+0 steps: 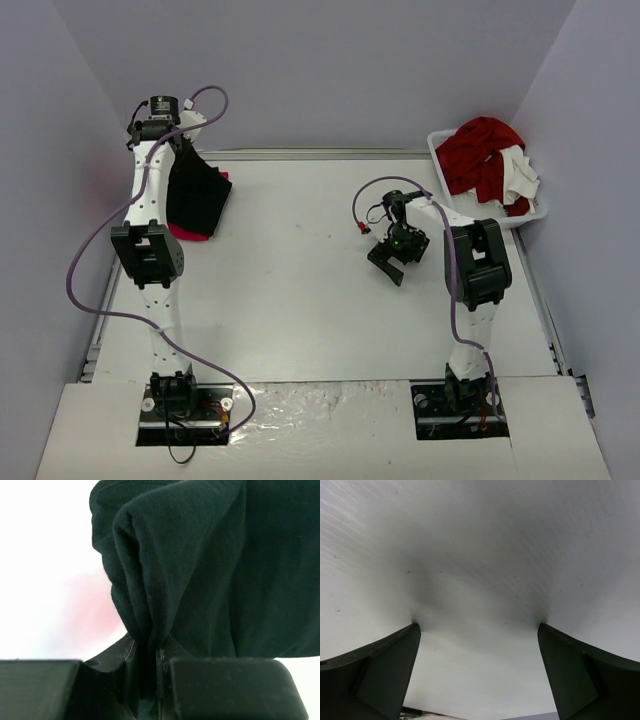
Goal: Fold and stack the t-shirts
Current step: Put the neatly folded tshirt into the corner of the board with the left arm
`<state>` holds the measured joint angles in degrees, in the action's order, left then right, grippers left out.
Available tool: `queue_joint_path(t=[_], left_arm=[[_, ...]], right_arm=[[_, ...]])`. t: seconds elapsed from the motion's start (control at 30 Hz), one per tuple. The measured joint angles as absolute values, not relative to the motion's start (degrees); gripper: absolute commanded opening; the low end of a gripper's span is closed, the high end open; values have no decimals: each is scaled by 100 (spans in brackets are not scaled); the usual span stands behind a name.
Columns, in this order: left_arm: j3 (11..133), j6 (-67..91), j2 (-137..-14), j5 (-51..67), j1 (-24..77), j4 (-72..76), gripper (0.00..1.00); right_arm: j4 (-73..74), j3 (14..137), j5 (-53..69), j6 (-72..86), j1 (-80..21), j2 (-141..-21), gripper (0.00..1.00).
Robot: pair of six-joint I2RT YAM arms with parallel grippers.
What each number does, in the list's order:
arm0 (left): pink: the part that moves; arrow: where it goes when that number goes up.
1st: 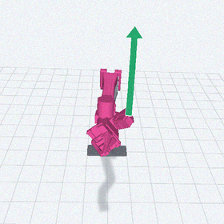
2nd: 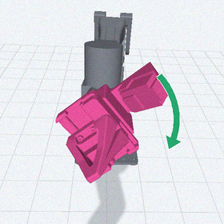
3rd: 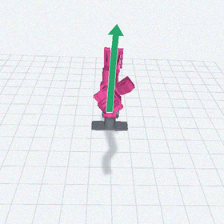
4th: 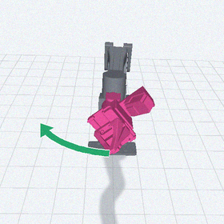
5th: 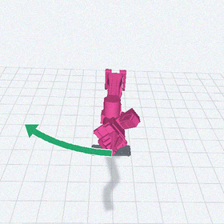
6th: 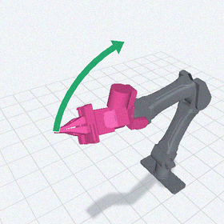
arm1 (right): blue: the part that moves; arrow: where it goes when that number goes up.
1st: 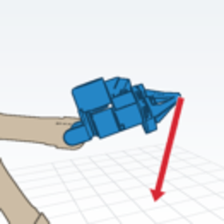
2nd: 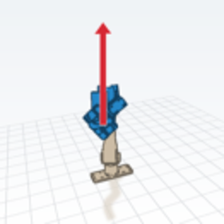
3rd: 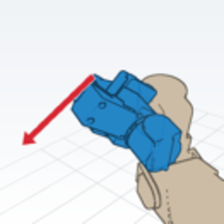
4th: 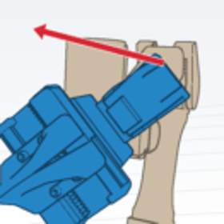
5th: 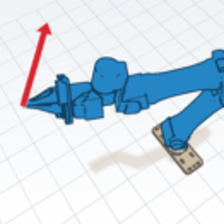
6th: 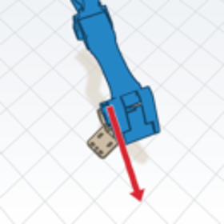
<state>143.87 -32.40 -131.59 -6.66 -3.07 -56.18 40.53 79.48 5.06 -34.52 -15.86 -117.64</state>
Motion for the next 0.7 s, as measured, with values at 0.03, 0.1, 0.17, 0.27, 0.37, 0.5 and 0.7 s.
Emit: queue_joint_path(t=[0.03,0.1,0.17,0.27,0.37,0.5,0.7], left_arm=[[14350,-3258,-13159,-679,-316,-5581,2],[14265,-3286,-13161,-718,-342,-5476,2],[14212,-3308,-13185,-777,-357,-5376,3],[14088,-3356,-13214,-882,-379,-5212,23],[13891,-3441,-13216,-980,-390,-5011,46],[13686,-3503,-13216,-1135,-395,-4794,59],[13378,-3579,-13216,-1452,-395,-4497,62]], right_arm=[[4064,7957,497,-3450,-1586,-11773,100],[4093,7979,482,-3450,-1586,-11795,100],[4117,7994,467,-3450,-1584,-11810,100],[4143,8014,447,-3448,-1584,-11830,100],[4163,8023,434,-3448,-1579,-11841,100],[4182,8027,421,-3448,-1573,-11845,100],[4202,8027,403,-3448,-1559,-11852,100]])
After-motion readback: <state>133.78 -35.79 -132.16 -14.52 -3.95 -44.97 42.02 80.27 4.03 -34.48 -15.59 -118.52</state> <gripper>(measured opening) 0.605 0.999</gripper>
